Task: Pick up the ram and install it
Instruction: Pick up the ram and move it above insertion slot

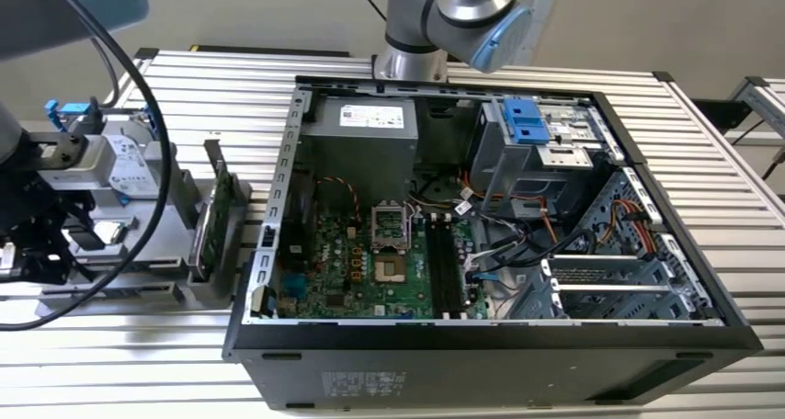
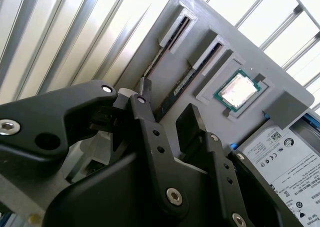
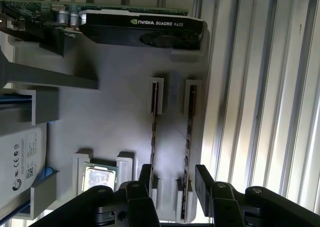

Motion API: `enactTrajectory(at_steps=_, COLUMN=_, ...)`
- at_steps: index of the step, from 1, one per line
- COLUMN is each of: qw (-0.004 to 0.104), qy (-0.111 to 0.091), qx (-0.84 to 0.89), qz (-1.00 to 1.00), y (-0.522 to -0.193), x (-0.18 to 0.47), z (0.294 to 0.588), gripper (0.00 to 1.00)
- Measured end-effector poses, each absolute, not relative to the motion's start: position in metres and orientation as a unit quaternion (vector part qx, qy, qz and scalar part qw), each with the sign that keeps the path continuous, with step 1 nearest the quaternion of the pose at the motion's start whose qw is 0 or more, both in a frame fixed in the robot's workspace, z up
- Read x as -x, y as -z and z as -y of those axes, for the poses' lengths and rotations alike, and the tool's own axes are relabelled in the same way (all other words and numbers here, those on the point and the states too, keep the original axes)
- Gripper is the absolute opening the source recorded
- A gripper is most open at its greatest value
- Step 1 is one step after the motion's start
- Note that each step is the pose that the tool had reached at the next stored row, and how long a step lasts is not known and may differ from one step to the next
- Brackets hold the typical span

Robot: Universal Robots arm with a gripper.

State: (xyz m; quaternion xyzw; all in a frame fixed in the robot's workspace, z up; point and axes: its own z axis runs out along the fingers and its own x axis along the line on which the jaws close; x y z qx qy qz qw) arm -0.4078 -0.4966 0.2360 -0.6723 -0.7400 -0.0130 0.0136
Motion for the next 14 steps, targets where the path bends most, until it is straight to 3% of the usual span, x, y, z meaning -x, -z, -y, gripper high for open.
enactTrajectory(at_steps=14, qw=0.014, qy=0.012, qx=0.672, qz=0.74, y=-0.2321, x=0.4078, z=0.4966, gripper=1.0)
